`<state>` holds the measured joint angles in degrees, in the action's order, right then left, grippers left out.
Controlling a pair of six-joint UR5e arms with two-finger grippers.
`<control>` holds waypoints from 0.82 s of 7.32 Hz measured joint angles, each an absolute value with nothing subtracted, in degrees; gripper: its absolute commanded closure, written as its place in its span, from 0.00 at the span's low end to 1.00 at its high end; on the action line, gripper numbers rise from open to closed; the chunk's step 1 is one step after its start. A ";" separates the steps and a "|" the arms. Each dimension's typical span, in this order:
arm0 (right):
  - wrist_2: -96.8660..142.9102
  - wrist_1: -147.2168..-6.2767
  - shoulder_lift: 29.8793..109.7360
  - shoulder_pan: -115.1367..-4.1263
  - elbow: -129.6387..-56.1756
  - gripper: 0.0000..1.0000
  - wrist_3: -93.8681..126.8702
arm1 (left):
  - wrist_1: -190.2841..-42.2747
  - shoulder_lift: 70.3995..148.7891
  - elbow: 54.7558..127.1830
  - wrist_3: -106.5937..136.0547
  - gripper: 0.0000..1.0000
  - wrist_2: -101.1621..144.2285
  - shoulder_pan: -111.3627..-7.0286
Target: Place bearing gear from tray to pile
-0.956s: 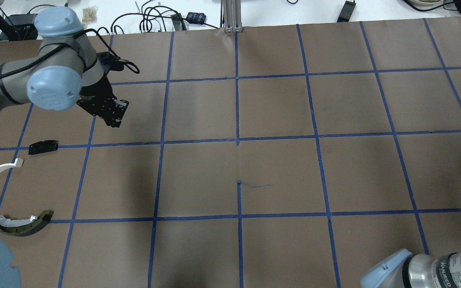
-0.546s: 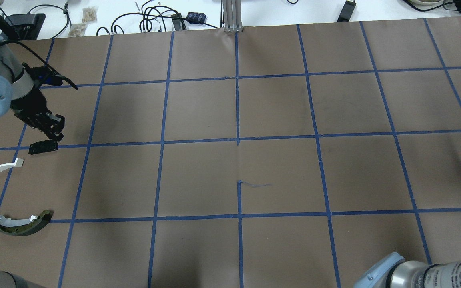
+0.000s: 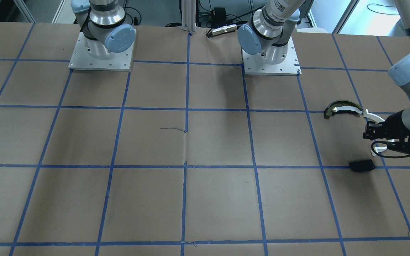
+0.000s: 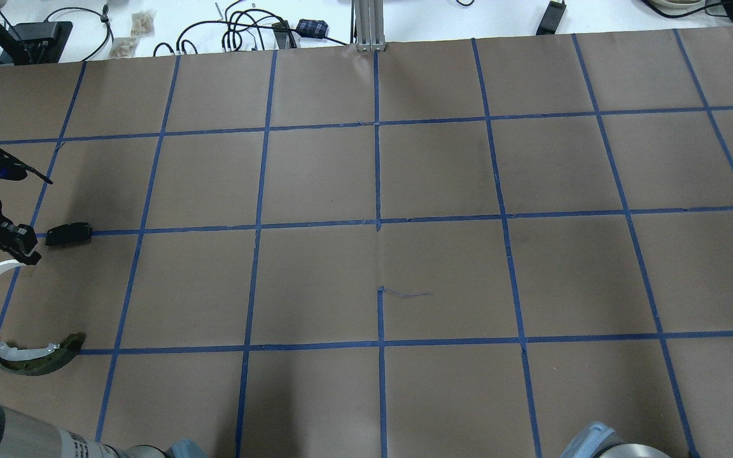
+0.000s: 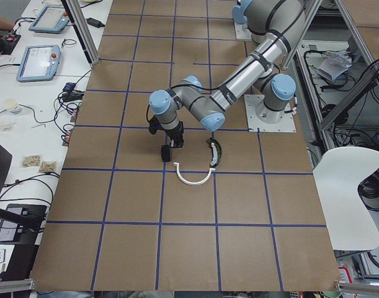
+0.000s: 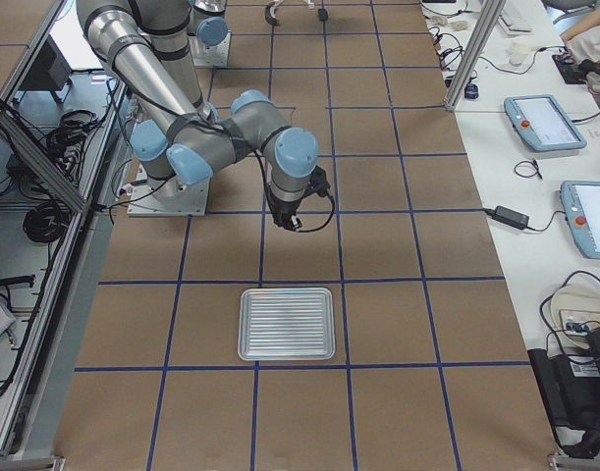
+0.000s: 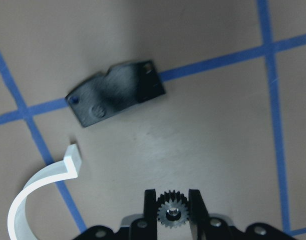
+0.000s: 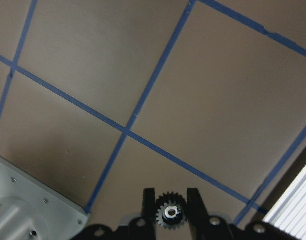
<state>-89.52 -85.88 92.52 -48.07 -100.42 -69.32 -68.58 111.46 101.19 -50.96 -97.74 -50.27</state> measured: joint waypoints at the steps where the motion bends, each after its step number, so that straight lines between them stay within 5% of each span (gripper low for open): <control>1: -88.14 -84.49 94.67 -53.68 -100.40 0.90 -60.79 | -67.29 113.08 101.28 -51.07 1.00 -97.73 -49.76; 6: -86.84 -88.32 94.89 -79.29 -100.53 0.85 -22.47 | -66.11 116.62 101.33 -51.29 0.94 -97.95 -48.88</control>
<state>-86.84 -88.32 94.89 -79.29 -100.53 -22.47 -66.11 116.62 101.33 -51.29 -97.95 -48.88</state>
